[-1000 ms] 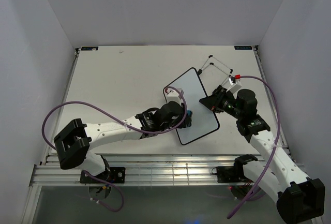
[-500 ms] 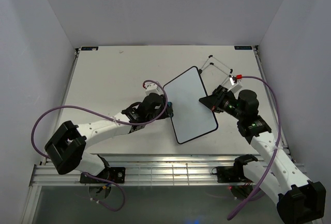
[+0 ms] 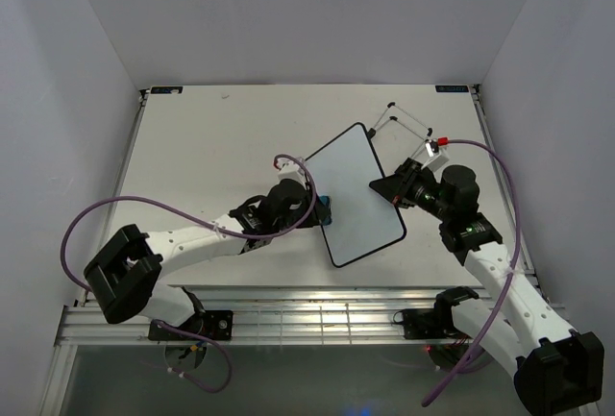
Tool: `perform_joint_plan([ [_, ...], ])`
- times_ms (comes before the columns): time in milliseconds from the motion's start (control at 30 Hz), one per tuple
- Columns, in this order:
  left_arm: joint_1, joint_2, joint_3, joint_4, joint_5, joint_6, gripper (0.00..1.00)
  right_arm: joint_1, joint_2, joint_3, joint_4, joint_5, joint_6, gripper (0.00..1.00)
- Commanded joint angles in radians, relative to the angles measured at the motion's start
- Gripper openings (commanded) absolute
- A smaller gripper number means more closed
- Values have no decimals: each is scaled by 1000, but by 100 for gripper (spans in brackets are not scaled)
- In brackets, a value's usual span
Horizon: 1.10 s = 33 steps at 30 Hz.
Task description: Erase the whiteboard
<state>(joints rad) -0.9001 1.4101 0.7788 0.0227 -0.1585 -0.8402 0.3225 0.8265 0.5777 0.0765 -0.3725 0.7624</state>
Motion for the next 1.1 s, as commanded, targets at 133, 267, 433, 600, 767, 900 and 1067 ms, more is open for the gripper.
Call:
perform_joint_plan([
  [133,-143,4,-27,6,54,-135,0,16,16,103,252,-28,91,8],
  [267,-181,-5,-59,-12,21,-186,0,16,28,128,264,30,78,8],
  [433,-204,-26,-107,-21,-16,-230,0,16,40,166,272,89,63,8],
  [600,-209,-60,-150,-59,-38,-263,0,16,53,194,270,84,64,8],
  [767,-209,-118,-181,-147,-94,-272,0,15,56,200,234,76,45,8],
  [900,-188,-201,-184,-231,-177,-255,0,15,46,186,171,89,-27,8],
  [1067,-111,-238,-200,-254,-165,-200,0,12,42,186,97,106,-152,8],
])
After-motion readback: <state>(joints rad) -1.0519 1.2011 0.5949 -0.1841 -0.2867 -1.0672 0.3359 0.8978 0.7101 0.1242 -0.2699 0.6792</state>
